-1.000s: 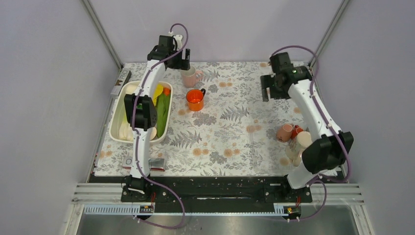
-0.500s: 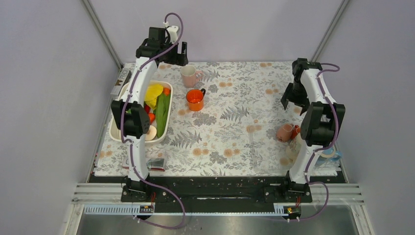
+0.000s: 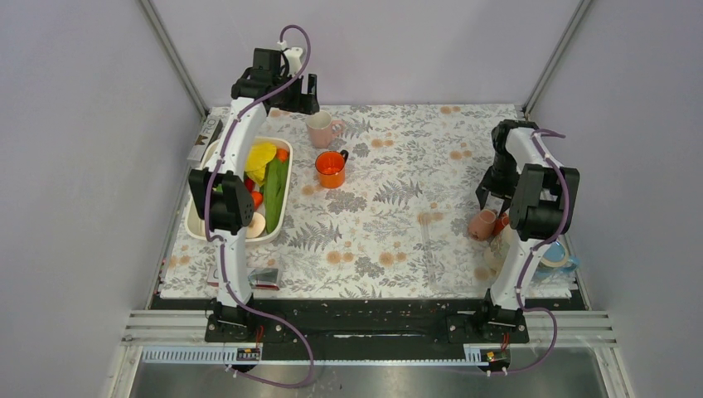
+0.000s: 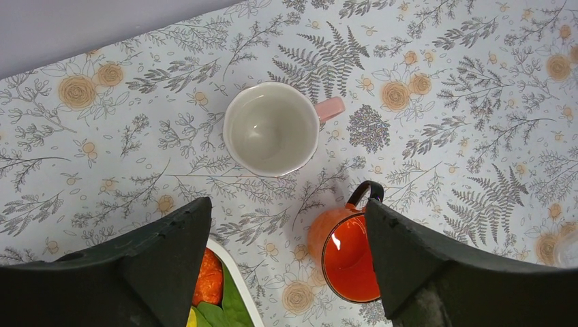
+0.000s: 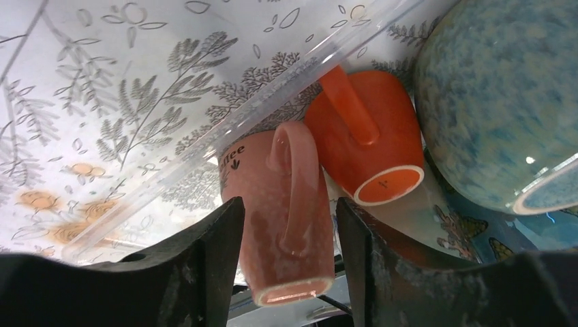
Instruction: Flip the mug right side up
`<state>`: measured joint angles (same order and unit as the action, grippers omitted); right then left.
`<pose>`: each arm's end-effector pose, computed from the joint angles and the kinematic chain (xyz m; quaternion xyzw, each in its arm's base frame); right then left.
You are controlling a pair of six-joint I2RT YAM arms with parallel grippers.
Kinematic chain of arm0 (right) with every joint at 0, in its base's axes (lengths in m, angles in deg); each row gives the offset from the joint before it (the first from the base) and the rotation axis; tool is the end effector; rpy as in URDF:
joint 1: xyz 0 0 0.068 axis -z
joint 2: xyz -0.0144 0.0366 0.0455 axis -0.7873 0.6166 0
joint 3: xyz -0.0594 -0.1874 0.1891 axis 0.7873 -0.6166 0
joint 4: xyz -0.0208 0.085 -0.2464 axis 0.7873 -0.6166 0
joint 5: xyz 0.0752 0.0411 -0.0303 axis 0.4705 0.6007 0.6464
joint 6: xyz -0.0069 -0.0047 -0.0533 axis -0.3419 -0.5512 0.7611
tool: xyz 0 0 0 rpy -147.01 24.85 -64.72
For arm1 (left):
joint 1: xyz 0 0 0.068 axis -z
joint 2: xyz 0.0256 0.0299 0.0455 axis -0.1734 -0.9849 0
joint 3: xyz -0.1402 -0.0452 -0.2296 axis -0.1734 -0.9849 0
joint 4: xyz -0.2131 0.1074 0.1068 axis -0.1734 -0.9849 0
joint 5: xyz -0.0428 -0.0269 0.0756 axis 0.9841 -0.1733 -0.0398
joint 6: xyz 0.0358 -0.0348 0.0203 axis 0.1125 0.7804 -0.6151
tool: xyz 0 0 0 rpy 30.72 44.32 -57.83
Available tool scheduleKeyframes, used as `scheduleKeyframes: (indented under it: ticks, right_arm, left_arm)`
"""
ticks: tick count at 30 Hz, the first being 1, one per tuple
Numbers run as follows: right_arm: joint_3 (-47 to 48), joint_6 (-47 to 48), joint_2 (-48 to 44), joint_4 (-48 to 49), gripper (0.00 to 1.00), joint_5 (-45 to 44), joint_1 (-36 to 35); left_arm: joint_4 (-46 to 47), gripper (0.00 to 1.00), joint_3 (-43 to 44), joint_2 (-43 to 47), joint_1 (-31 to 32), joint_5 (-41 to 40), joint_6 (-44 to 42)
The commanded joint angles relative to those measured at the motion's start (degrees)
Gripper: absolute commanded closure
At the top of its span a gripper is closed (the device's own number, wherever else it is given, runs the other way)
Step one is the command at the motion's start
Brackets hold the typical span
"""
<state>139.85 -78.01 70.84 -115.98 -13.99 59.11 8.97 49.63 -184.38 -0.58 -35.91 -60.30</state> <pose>0.3711 -0.0529 0.2034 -0.2592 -0.9602 0.0939 0.0452 0.4812 -0.0897 0.3528 0.1403 0.8812 -0.1581 0.4229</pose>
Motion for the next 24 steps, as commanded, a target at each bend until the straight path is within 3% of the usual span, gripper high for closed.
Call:
scheduleKeyframes:
  ticks: [1, 5, 8, 10, 15, 18, 21, 24]
  right_arm:
    - [-1.69, -0.99, 0.88, 1.50, 0.39, 0.91, 0.77]
    - [-2.12, -0.42, 1.99, 2.32, 0.38, 1.15, 0.89]
    - [-3.06, -0.28, 2.97, 3.99, 0.44, 2.14, 0.91]
    - [-3.64, -0.17, 3.43, 4.63, 0.55, 3.39, 0.88]
    - [-3.66, 0.60, 1.88, 5.40, 0.98, 4.91, 0.91]
    - [-2.82, 2.01, -0.38, 5.79, 1.00, 9.21, 0.79]
    - [-2.86, 5.72, -5.26, 8.27, 1.00, 19.45, 0.13]
    - [-2.58, 9.88, -11.87, 10.96, 1.00, 27.61, -2.14]
  left_arm:
    - [1.28, 0.15, 1.60, 2.03, -0.44, 0.69, 0.62]
    - [1.18, 0.15, 1.39, 2.13, -0.45, 1.61, 0.62]
    - [1.02, 0.15, 0.97, 2.11, -0.45, 2.00, 0.62]
    - [0.91, 0.15, 0.86, 2.28, -0.44, 2.12, 0.62]
    - [0.06, 0.16, 0.83, 2.89, -0.45, 2.45, 0.58]
    - [-0.52, 0.16, 0.83, 3.20, -0.45, 3.37, 0.60]
    - [-1.14, 0.16, 0.96, 3.62, -0.45, 5.64, 0.50]
    - [-2.06, 0.16, 1.47, 4.29, -0.44, 12.32, -0.55]
